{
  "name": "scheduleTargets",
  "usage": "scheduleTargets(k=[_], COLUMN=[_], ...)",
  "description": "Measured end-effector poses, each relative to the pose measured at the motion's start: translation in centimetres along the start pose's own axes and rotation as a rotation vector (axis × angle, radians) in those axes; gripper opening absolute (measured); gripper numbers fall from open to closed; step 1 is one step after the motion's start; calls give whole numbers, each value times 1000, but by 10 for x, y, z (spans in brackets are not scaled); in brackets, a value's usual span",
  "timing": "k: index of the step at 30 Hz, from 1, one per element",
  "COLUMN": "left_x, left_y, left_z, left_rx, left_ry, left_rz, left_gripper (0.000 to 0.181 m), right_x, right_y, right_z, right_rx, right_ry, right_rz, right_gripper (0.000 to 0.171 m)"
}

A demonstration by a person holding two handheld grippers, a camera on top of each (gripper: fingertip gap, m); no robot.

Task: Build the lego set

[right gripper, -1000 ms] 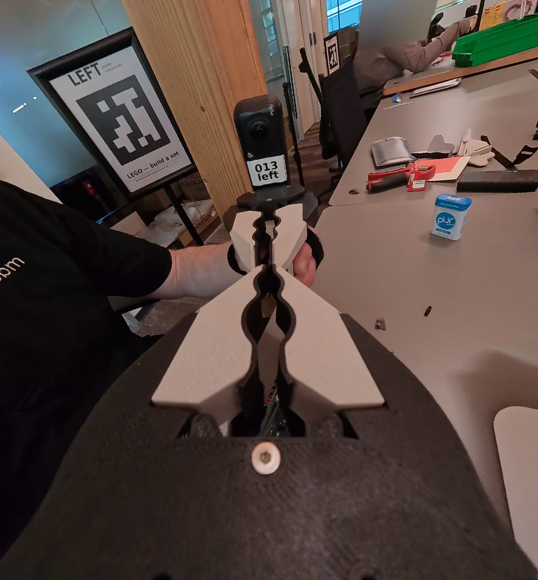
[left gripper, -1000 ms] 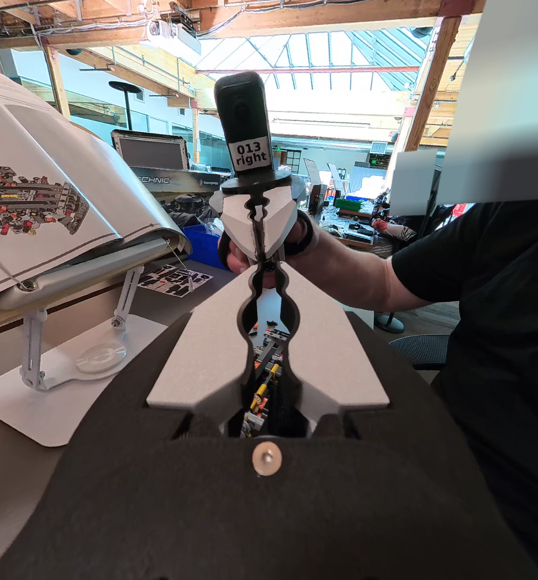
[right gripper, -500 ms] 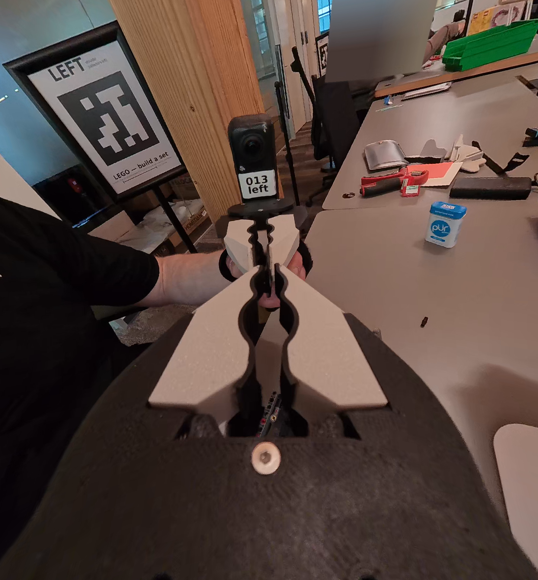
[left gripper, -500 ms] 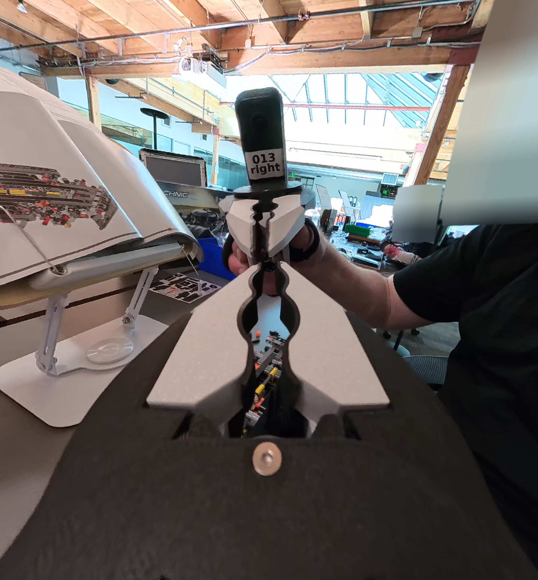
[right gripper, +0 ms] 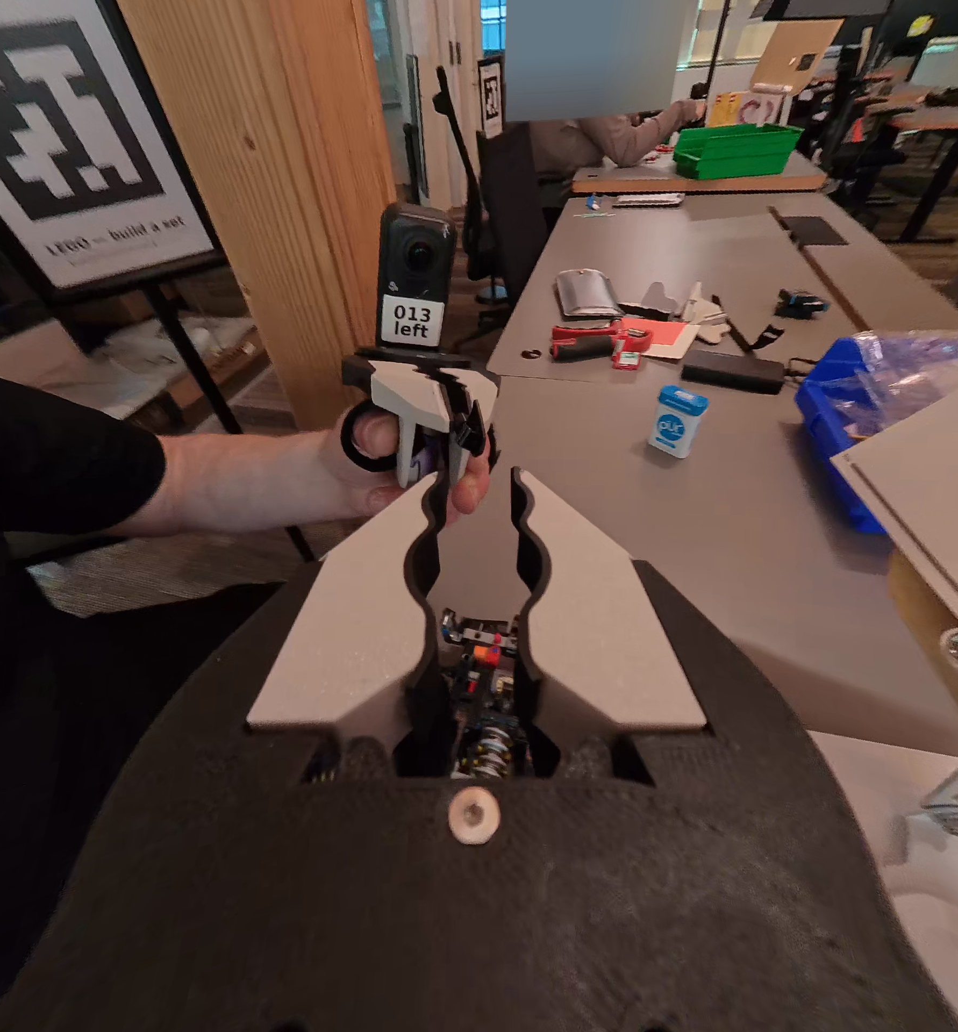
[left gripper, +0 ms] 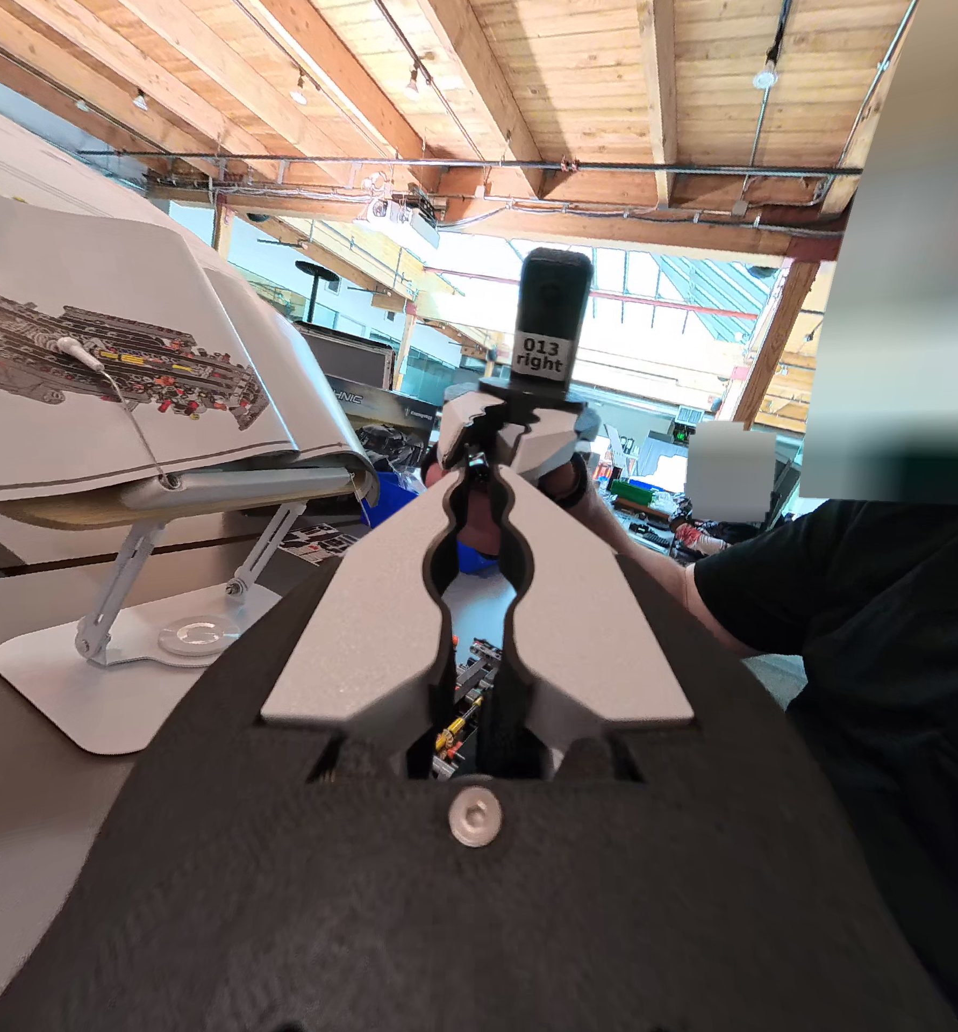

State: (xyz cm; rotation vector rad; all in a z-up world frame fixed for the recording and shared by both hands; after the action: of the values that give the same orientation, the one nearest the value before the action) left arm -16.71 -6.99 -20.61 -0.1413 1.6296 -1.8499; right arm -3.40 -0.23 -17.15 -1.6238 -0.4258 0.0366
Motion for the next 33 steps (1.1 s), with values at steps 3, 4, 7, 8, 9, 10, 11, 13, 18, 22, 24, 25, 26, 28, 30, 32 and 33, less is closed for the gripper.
scheduleTargets(k=[3, 4, 7, 8, 9, 10, 11, 13, 18, 22, 24, 25, 26, 28, 30, 32, 33], left_x=[1, 1, 0, 0, 0, -1, -1, -1, 0, 2, 4, 5, 5, 7, 8, 9, 10], left_y=[1, 1, 0, 0, 0, 0, 0, 0, 1, 1, 1, 1, 1, 0, 0, -2, -3], left_z=[-1, -2, -1, -1, 0, 0, 0, 0, -1, 1, 3, 4, 5, 8, 10, 14, 15], left_rx=[15, 17, 17, 17, 17, 17, 18, 21, 19, -10, -44, -62, -79, -113, -154, -194, -217], left_ry=[-5, -5, -4, -5, -6, -7, -7, -10, -23, -51, -69, -79, -89, -111, -136, -153, -160], left_rz=[10, 11, 14, 15, 16, 16, 16, 17, 13, -6, -23, -31, -39, -53, -66, -59, -53], left_gripper=[4, 5, 5, 4, 4, 5, 5, 4, 4, 5, 5, 5, 5, 5, 5, 5, 5], right_x=[-4, -4, -6, -7, -7, -7, -7, -8, -12, -13, -14, -14, -14, -14, -15, -15, -15], right_y=[1, 1, 1, 1, 1, 1, 0, 0, 1, 2, 3, 3, 3, 4, 5, 5, 4], right_z=[-3, -4, -5, -5, -5, -6, -6, -8, -12, -13, -14, -14, -14, -13, -13, -13, -13], right_rx=[80, 96, 116, 127, 143, 158, 174, 216, 335, 392, 388, 381, 372, 352, 322, 285, 260], right_ry=[61, 73, 88, 96, 110, 121, 131, 157, 242, 285, 279, 276, 273, 265, 249, 227, 213], right_rz=[-33, -41, -46, -48, -47, -48, -52, -57, -77, -98, -98, -96, -95, -93, -86, -73, -61], right_gripper=[22, 22, 23, 24, 24, 25, 25, 26, 26, 25, 25, 25, 25, 24, 24, 23, 23])
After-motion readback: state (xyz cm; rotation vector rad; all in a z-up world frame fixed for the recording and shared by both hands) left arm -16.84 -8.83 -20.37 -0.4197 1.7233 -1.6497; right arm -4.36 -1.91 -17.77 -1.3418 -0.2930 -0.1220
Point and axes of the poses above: each gripper's, where its closed fingertips meet, x back along the fingers, y out of its underside, z = x × y across the jaws, the point moved 7 cm from there along x, back along the fingers, and after that the axes turned 3 degrees about -x, right-handed, at the moved point
